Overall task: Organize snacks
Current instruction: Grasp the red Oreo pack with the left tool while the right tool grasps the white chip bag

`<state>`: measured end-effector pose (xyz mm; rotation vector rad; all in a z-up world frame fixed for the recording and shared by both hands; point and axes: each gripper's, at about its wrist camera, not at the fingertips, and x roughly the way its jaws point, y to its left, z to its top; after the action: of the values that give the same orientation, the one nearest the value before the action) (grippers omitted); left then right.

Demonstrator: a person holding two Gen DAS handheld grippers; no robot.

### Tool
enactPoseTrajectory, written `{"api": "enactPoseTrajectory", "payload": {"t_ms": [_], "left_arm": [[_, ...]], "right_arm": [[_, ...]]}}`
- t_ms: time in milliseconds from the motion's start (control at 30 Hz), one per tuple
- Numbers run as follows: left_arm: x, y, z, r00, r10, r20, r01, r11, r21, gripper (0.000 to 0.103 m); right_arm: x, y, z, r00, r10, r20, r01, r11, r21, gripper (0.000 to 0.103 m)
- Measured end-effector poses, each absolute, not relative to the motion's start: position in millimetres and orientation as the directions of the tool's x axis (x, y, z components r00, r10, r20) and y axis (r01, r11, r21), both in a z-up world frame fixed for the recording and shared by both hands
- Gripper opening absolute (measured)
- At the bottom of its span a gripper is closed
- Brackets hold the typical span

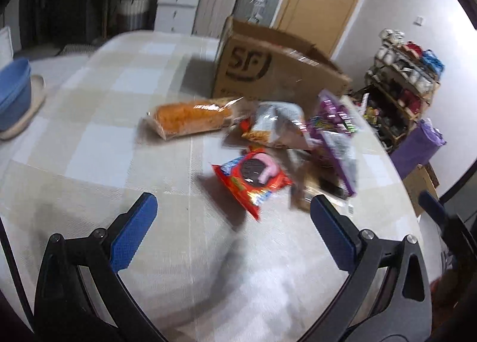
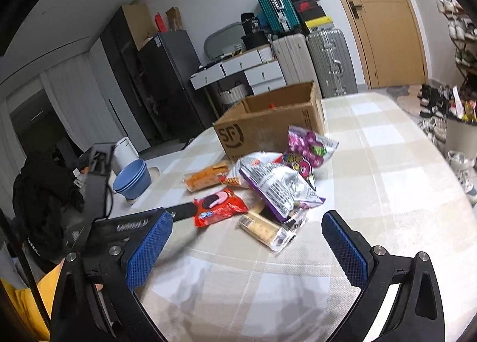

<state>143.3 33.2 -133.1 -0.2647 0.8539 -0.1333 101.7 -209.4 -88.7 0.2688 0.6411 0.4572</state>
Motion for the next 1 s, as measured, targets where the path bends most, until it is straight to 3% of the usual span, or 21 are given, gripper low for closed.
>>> {"api": "enactPoseTrajectory", "payload": {"t_ms": [233, 500, 600, 700, 733, 767, 833, 1000], "left_arm": [[195.1, 31.8, -160.6, 0.6, -0.247, -0.761, -0.071, 0.931, -0.357, 0.102], [221.2, 4.4, -165.0, 0.584, -0.174, -0.793, -0.06, 0.965, -0.256, 0.095], [224.0, -10.6, -167.1, 0.583, -0.108, -0.805, -0.036, 0.987, -0.158, 0.089], [229.5, -18.3, -167.1, 0.589, -0.112, -0.801, -0.002, 0.99, -0.139, 0.082], [230.9, -18.9, -166.8, 0.587, -0.12, -0.8, 0.006, 0.99, -0.144, 0.075], [232.1, -20.3, -166.1, 0.587, -0.133, -0.798, 0.017, 0.988, -0.152, 0.061], [232.9, -21.9, -164.5, 0.58, -0.174, -0.796, 0.044, 0.982, -0.182, 0.051], [229.6, -21.4, -162.4, 0.572, -0.208, -0.794, 0.065, 0.976, -0.209, 0.044]], "right_arm": [[123.5, -215.6, -104.0, 0.679, 0.514, -0.525, -0.321, 0.85, 0.417, 0.102], [134.9, -216.2, -112.6, 0.661, 0.53, -0.531, -0.327, 0.84, 0.432, 0.102], [138.2, -215.3, -116.4, 0.653, 0.536, -0.536, -0.328, 0.837, 0.437, 0.102], [135.7, -214.9, -116.8, 0.653, 0.537, -0.533, -0.33, 0.836, 0.437, 0.102], [135.7, -215.2, -116.9, 0.655, 0.536, -0.533, -0.329, 0.837, 0.437, 0.102], [134.4, -215.5, -116.9, 0.656, 0.535, -0.532, -0.328, 0.837, 0.439, 0.102], [134.0, -216.7, -117.3, 0.657, 0.535, -0.531, -0.323, 0.836, 0.444, 0.102], [132.6, -217.8, -116.8, 0.661, 0.525, -0.537, -0.312, 0.843, 0.439, 0.102]]}}
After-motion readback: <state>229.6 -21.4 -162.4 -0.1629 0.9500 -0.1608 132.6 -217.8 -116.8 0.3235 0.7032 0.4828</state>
